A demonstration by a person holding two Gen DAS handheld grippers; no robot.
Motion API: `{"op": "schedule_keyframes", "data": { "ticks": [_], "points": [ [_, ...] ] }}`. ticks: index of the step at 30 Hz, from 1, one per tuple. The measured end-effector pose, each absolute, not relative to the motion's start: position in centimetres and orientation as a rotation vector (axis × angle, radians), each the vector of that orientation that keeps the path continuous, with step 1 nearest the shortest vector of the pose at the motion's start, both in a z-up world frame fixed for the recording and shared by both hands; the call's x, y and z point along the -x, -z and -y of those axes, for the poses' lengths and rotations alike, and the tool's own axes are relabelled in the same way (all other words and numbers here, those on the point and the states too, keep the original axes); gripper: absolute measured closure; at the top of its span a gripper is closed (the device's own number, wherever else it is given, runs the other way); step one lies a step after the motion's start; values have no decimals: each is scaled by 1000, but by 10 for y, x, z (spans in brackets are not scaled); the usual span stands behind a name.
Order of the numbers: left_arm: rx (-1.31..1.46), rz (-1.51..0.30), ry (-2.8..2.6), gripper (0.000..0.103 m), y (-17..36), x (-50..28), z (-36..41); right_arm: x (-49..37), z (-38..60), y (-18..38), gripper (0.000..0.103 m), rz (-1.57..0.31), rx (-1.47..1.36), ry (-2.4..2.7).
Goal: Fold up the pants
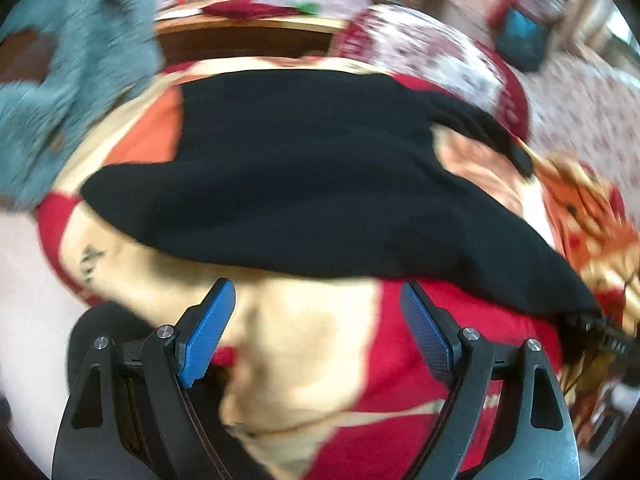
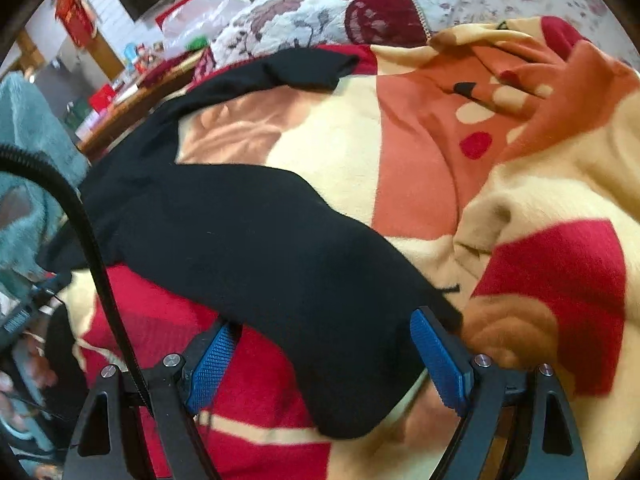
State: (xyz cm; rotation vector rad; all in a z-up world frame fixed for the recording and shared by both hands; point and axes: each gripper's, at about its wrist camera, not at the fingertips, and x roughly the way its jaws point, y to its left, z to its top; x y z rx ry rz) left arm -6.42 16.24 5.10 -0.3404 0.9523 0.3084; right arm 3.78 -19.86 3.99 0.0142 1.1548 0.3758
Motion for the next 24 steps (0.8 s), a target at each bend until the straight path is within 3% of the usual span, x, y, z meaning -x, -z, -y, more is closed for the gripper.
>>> {"op": "schedule_keyframes", "data": {
  "ticks": [1,11,16,18,19,20,23,24],
  "points": [
    [376,-940,-350,18,-51,69,-177,-40,199,-38,23,-1158,-19,-376],
    [603,-876,-521,18,-36,84,-244,-44,194,-34,24,-1170,-48,-410],
    [602,-871,-542,18,-30,70,-252,-49,191,-28,31,-1179,-48,-407],
    [600,-866,-531,18,-29,64,-251,-50,189,-28,39,-1168,-28,-404],
    [595,-861,-520,24,-29,61,-250,-51,189,-28,41,-1162,-18,-404],
    [584,-854,-500,46,-30,57,-248,-51,189,-28,46,-1151,-12,-410],
    [539,-859,-443,84,-38,48,-237,-53,191,-29,60,-1138,-7,-413],
    [518,-851,-439,88,-42,49,-233,-53,192,-30,63,-1133,-9,-416]
  ]
}}
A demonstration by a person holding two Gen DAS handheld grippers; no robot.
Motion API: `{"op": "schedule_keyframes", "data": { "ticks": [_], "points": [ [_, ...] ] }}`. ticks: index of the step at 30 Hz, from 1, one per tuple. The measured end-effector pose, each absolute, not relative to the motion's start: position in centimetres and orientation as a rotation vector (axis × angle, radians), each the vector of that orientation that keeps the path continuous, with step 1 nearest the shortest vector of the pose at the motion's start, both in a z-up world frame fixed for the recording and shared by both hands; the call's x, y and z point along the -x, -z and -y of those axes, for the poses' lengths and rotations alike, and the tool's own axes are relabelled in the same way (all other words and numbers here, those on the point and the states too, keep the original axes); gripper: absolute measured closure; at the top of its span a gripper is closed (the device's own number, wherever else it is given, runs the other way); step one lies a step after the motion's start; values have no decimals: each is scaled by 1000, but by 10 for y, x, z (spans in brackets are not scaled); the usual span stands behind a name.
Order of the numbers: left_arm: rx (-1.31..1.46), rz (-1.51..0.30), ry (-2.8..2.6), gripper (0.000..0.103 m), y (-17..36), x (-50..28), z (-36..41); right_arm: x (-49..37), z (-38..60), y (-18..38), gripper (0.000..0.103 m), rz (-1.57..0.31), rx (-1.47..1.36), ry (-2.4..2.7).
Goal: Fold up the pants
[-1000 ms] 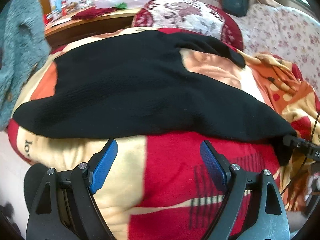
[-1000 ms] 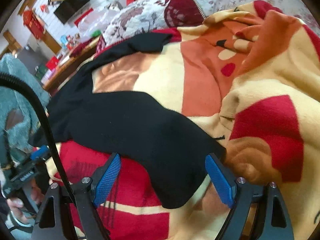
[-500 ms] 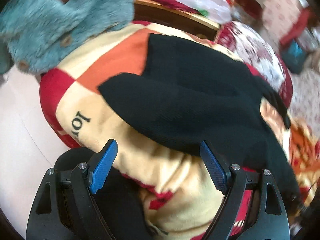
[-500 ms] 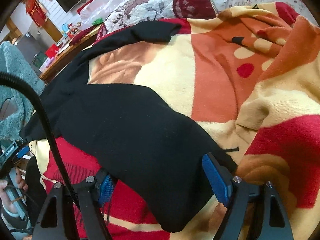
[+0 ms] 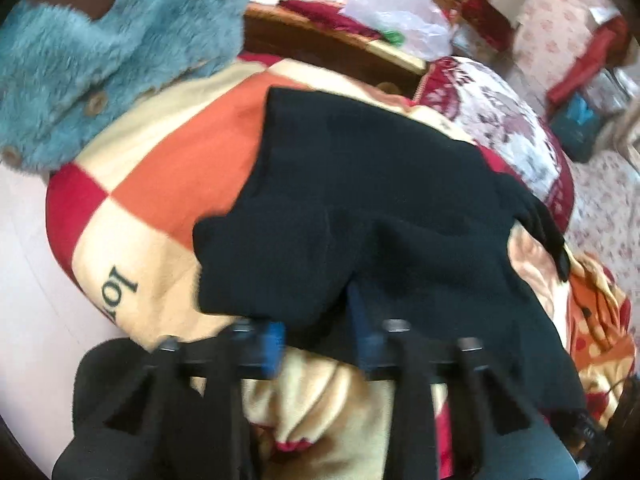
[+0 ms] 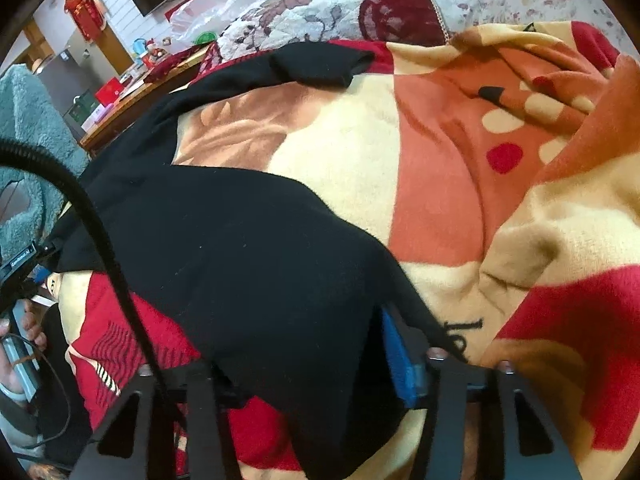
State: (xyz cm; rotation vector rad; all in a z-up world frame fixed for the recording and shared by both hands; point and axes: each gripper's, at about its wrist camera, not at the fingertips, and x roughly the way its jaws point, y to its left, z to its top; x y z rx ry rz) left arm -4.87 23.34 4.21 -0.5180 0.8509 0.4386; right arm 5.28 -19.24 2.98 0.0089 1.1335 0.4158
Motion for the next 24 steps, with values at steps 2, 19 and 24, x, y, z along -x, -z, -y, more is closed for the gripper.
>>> {"op": "schedule_keyframes", "data": {
  "ticks": [2,19,24],
  "points": [
    [493,-835,-422,91,-49,52,-229,-53,194,-31,67,-1129,-23,-428],
    [536,-938,-366,90,-28,76,-239,-47,198,-43,69,-1185,-162,-505],
    [391,-917,-429,75,-49,85,-232,-35,219,-58,52,-1203,-112,-458]
  ]
}}
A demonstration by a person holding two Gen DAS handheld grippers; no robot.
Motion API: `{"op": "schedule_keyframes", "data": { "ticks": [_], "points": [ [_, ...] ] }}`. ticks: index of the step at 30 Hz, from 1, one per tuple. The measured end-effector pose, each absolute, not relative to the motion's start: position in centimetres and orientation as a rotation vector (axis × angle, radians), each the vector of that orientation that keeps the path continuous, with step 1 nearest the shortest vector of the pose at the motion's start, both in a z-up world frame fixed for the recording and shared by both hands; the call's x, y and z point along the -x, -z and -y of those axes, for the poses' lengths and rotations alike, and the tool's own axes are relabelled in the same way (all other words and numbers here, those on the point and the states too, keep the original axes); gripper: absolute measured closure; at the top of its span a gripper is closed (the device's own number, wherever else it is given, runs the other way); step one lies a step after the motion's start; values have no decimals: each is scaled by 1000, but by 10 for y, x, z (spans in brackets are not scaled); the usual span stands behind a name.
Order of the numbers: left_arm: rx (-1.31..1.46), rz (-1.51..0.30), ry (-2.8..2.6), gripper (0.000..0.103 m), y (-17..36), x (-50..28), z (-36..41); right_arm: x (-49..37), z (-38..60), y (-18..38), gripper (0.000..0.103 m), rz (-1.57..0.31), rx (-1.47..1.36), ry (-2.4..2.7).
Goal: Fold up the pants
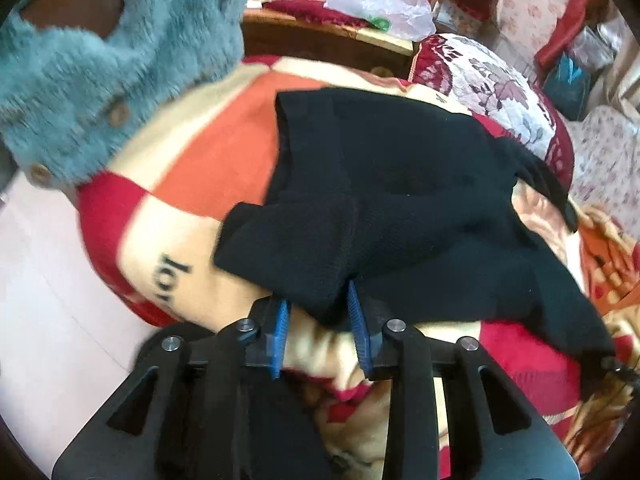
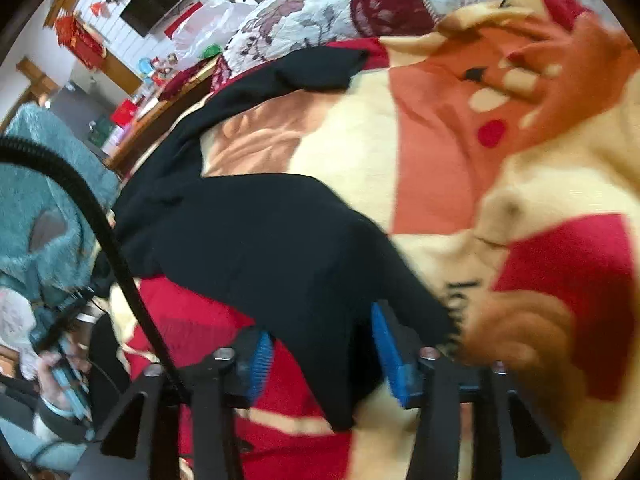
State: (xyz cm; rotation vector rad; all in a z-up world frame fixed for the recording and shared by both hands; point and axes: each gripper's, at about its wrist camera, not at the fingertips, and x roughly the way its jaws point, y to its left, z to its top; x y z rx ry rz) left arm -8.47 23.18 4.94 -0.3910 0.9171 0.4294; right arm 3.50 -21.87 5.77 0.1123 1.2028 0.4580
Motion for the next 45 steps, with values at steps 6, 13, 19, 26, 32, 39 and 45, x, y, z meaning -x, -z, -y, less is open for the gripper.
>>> {"op": "schedule_keyframes", "data": {
  "ticks": [6,13,19,26,32,39,45],
  "points": [
    [282,-854,-465,75,-86,112,-222,-37,242,-48,52,-1253,-147,-393],
    [233,-809,-303,75,-119,98,-185,-39,257,-66,52,-1176,-304,-420],
    [163,-852,-37,75,-117,51,-114,-53,257,-84,52,-1163,-324,-473],
    [65,-916,146,75,-93,13,-42,-39,250,-112,51,-1217,-87,-553],
    [36,-948,218,75,-82,2,-10,-62,251,-73,51,-1274,42,-413],
    [92,-997,201,75,-70,-3,-21,-84,228,-19,53,-1364,86,-465],
    [172,-1008,174,75,-68,-3,-36,-73,220,-23,88,-1302,150,-567]
  ]
}}
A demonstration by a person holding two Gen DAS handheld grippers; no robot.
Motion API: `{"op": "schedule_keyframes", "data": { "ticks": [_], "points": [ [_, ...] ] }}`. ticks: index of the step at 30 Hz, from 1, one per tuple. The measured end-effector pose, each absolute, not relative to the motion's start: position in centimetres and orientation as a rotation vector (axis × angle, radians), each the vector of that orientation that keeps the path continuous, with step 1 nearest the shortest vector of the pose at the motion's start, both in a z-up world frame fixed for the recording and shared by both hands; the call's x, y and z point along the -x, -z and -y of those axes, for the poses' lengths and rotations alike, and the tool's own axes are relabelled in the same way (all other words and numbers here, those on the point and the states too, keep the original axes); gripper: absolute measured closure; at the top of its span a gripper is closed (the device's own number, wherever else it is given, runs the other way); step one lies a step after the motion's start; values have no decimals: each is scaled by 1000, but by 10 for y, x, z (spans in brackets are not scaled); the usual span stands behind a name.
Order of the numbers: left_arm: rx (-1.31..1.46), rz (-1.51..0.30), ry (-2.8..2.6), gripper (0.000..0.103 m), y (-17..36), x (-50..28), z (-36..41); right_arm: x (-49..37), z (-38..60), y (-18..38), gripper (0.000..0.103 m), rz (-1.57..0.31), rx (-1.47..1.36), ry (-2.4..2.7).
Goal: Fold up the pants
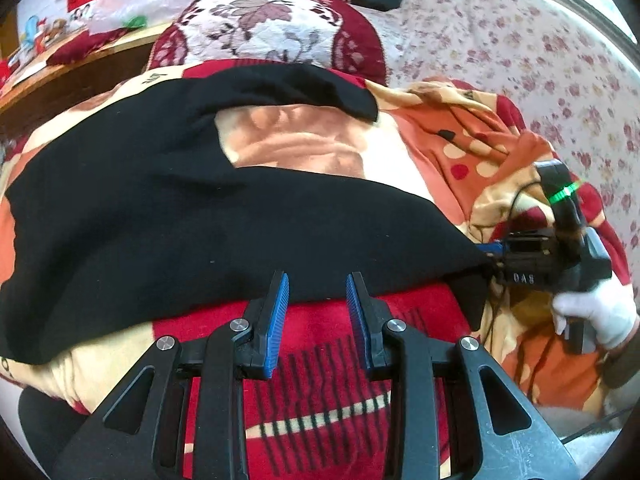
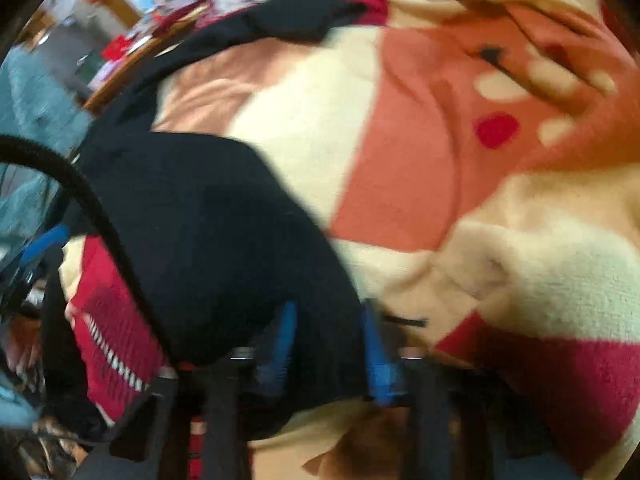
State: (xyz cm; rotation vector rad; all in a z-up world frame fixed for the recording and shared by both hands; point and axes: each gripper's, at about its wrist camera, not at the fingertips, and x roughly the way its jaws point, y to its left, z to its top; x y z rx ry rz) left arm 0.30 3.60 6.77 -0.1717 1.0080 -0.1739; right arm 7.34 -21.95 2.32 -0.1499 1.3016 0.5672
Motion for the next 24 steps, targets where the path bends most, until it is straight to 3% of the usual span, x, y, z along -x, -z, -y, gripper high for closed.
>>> {"op": "schedule_keyframes", "data": {
  "ticks": [9,13,16,18,19,20,21,24],
  "points": [
    [229,-985,78,75,-70,10,-76,-90,219,-66,92,-1135,485,-373],
    [288,-999,2,75,-61,15,-102,-109,224,-52,92,-1160,523,-312],
    [323,-1003,-41,75,-60,20,-120,-122,221,-27,87,-1245,494,-310],
    [334,-991,-58,66,-62,23,-130,-123,222,-27,81,-1248,499,-305],
    [346,-982,-67,57,-64,24,-138,-122,223,-33,79,-1235,490,-305],
    [357,-976,-72,54,-65,25,-145,-122,226,-43,73,-1215,466,-307],
    [363,-972,-78,53,-67,24,-150,-122,230,-56,66,-1186,423,-319],
    [355,-963,-128,53,-71,21,-170,-124,239,-102,65,-1058,262,-403]
  ]
}}
